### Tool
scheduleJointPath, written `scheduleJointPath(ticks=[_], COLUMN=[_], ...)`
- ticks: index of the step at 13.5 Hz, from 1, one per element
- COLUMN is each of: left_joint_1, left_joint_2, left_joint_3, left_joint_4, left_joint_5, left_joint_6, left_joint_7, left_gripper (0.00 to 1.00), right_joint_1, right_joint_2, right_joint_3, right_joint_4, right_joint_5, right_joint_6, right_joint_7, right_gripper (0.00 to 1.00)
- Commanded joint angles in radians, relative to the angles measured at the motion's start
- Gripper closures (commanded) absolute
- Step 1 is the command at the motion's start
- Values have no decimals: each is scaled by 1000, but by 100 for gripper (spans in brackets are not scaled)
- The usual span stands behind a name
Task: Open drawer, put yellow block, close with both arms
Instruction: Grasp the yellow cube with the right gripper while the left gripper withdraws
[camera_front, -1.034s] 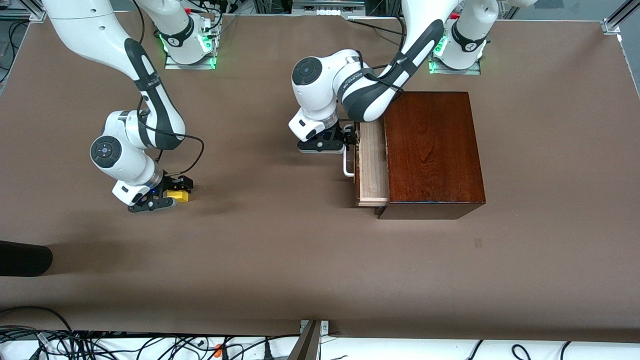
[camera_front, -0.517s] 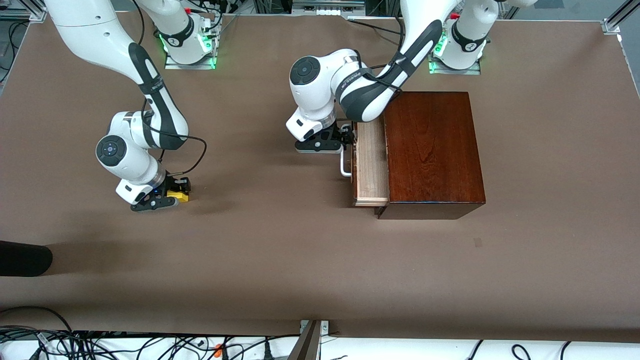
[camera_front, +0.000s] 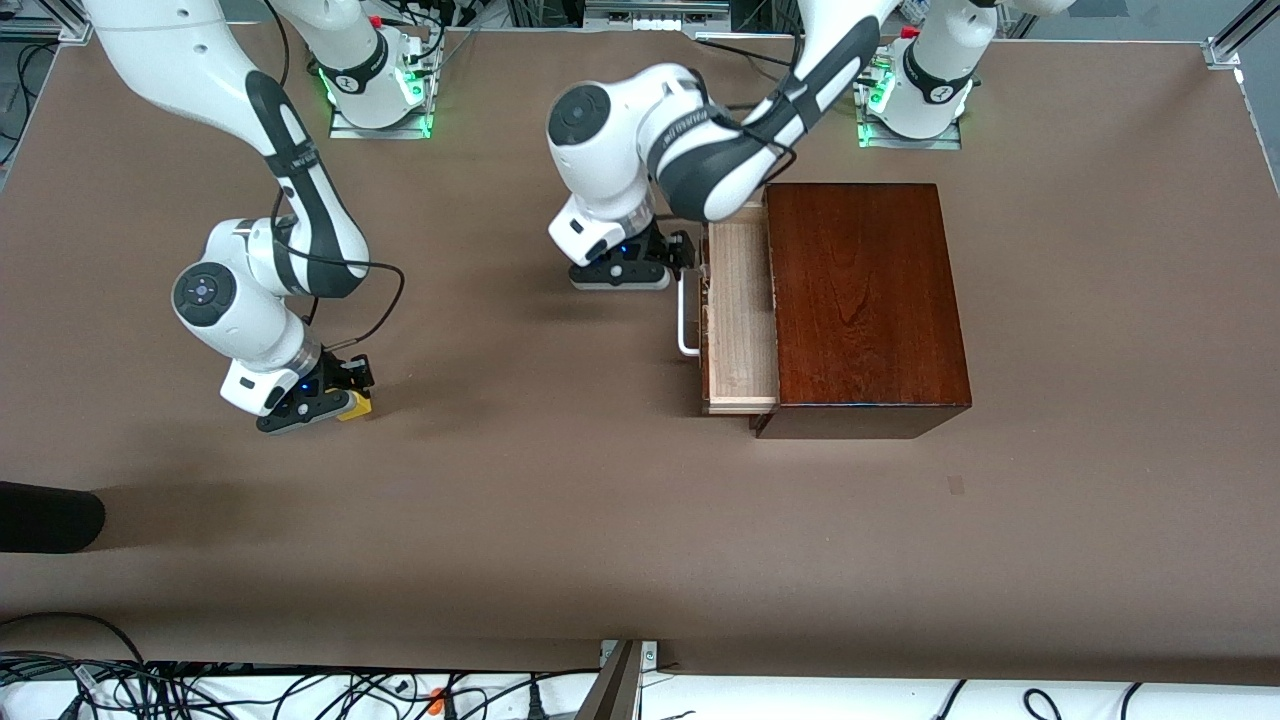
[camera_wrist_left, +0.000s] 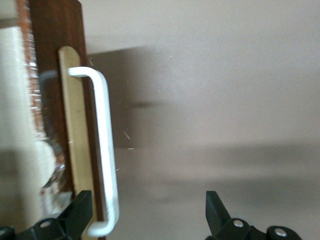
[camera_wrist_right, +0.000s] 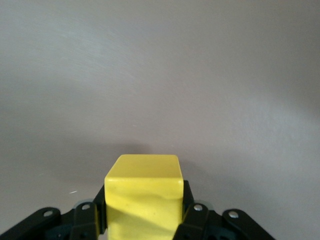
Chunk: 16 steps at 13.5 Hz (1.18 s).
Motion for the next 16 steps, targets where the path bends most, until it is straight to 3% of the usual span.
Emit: scheduleJointPath(ticks=[1,4,8,9,10,12,15,16], left_joint_1=[-6,34,193,236,296,417,523,528], left_joint_2=[-21,-119,-219,-233,-253,-291,-350,-374], left_joint_3=[4,14,9,6,9,11,50,122], left_joint_4=[94,100,100,100,100,94,51,39], left_joint_5=[-23,-25,-26,-31,-69,-141,-172,-207], left_joint_6=[-120,-197,-306,-312,-314,-323,-341,-340], left_joint_7=[37,162,378,435,499,599,792,834], left_gripper=[0,0,0,0,0,0,0,0], right_joint_1=[1,1,3,4,27,111,257,291], right_joint_2=[-56,-75,-75,-75,-73,-61,-9,6], right_joint_3=[36,85,149,171,200,208,206,206], right_joint_4=[44,120,196,212,231,300,403,423], right_joint_5=[0,0,-8,-46,-122,-195,-203,-197], right_joint_6=[-111,-241,-294,-295,-297,-359,-418,-418], right_joint_7=[-117,-293,-503,-520,-522,-520,-510,-510], right_gripper=[73,73,72,72,72,72,72,72])
